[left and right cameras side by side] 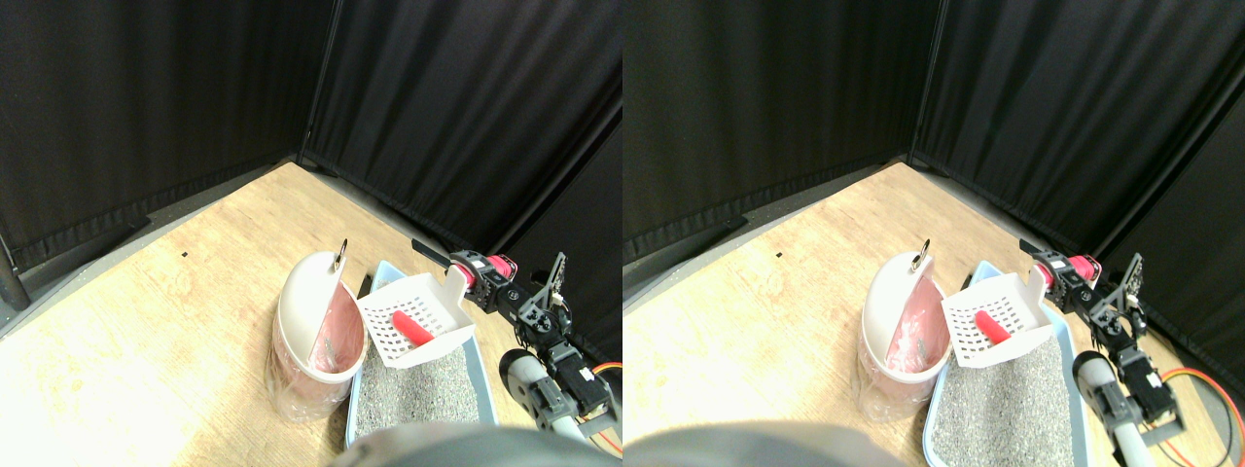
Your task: Scoop (unimanual)
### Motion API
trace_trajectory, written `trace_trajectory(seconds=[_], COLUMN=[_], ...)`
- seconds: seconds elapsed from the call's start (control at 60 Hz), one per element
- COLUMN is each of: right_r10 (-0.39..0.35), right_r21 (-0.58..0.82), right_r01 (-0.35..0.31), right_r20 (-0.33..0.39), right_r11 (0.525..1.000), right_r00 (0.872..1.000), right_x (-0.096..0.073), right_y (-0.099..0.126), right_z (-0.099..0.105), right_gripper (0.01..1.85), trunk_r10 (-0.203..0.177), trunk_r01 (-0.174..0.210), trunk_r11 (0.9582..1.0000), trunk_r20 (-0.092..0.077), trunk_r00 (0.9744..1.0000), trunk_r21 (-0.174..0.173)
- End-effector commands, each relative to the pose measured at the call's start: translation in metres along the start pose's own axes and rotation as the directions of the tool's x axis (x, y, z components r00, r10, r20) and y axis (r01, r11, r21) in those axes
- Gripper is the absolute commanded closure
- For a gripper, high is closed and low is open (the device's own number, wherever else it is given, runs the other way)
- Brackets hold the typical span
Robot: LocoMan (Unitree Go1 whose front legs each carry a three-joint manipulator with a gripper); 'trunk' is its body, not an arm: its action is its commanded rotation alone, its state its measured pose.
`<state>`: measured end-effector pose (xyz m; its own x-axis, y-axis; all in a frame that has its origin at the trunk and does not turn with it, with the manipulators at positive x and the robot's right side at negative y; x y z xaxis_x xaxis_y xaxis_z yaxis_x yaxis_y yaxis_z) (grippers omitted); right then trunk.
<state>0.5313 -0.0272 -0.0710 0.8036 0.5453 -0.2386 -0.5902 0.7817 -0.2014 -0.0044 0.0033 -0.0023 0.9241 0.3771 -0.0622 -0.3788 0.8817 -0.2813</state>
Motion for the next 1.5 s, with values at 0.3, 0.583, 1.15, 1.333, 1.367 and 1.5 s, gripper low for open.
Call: trace_trajectory(seconds=[0.3, 0.583, 1.15, 1.333, 1.367, 1.5], right_r10=[0.015, -0.031, -0.026, -0.03, -0.032, -0.012], right_r21=[-0.063, -0.144, -0.255, -0.199, -0.197, -0.23], right_r01=[-0.013, 0.029, 0.036, 0.041, 0.043, 0.033], right_r20=[0.031, -0.012, 0.042, 0.057, 0.056, 0.091], right_r11=[0.998, 0.989, 0.966, 0.979, 0.979, 0.973], right_r00=[0.999, 0.999, 0.999, 0.998, 0.998, 0.996], right_x=[0.006, 0.01, 0.016, 0.016, 0.016, 0.015], right_y=[0.021, 0.021, 0.02, 0.02, 0.02, 0.02], right_z=[0.005, 0.011, 0.013, 0.017, 0.017, 0.017], right_gripper=[1.81, 1.81, 1.54, 1.66, 1.66, 1.61], trunk_r10=[0.045, 0.048, 0.051, 0.048, 0.047, 0.046], trunk_r01=[-0.045, -0.048, -0.051, -0.048, -0.047, -0.046], trunk_r11=[0.999, 0.9988, 0.9986, 0.9986, 0.9987, 0.9988], trunk_r20=[-0.01, -0.013, -0.018, -0.018, -0.017, -0.018], trunk_r00=[0.9989, 0.9988, 0.9986, 0.9987, 0.9987, 0.9988], trunk_r21=[-0.005, -0.008, -0.015, -0.02, -0.021, -0.018])
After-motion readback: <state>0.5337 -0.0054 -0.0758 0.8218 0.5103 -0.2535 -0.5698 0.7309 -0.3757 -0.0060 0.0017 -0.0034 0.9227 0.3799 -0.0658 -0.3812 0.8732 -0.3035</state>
